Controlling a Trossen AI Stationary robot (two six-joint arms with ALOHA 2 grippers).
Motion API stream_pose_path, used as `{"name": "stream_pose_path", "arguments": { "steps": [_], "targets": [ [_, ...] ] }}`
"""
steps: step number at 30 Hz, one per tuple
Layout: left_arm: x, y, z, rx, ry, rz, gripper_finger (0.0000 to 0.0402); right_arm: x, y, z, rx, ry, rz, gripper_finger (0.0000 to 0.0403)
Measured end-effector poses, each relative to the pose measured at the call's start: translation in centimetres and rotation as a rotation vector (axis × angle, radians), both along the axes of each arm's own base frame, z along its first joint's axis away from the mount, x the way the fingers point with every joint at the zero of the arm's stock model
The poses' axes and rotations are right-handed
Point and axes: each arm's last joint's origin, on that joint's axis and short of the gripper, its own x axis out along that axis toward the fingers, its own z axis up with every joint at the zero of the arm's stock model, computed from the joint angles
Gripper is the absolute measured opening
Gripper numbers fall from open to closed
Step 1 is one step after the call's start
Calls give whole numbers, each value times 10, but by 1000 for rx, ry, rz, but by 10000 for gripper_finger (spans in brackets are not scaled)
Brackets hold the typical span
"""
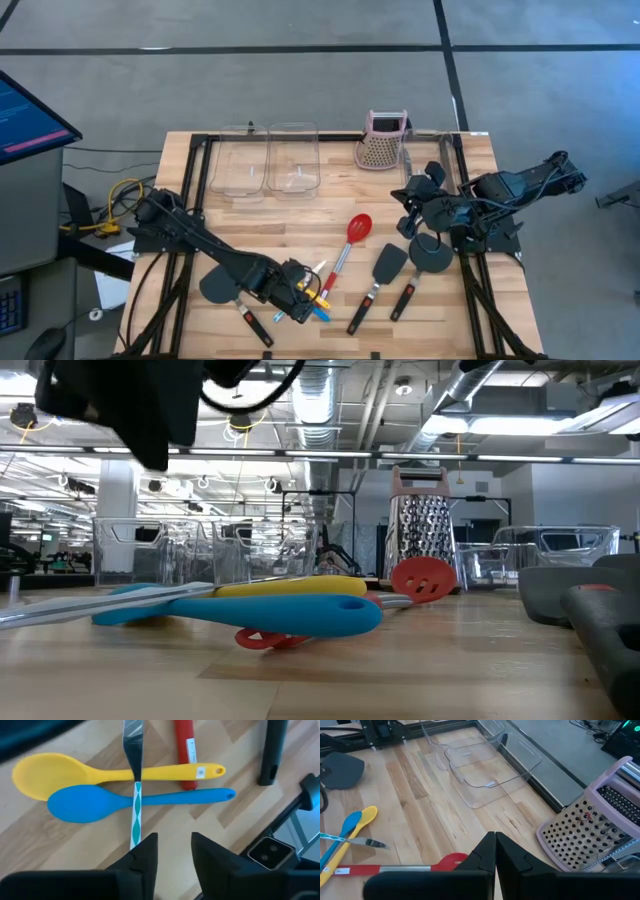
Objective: Pick & Place Kitchen Items
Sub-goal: Put the blue table knife into the right transparent bin
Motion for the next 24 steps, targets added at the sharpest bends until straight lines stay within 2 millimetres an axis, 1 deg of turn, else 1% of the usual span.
{"name": "stream_pose_path", "arguments": {
  "steps": [2,10,17,24],
  "targets": [
    [0,0,-5,-17,-10,-3,121,0,0,0,-2,4,0,1],
    [-9,3,-26,-45,68,-7,155,0,0,0,-1,3,0,1],
    [-9,2,-38,-78,13,-10,159,0,0,0,-2,3,0,1],
    [-15,5,-51,-68,27,-13,159,0,0,0,-2,3,1,1]
  ]
}}
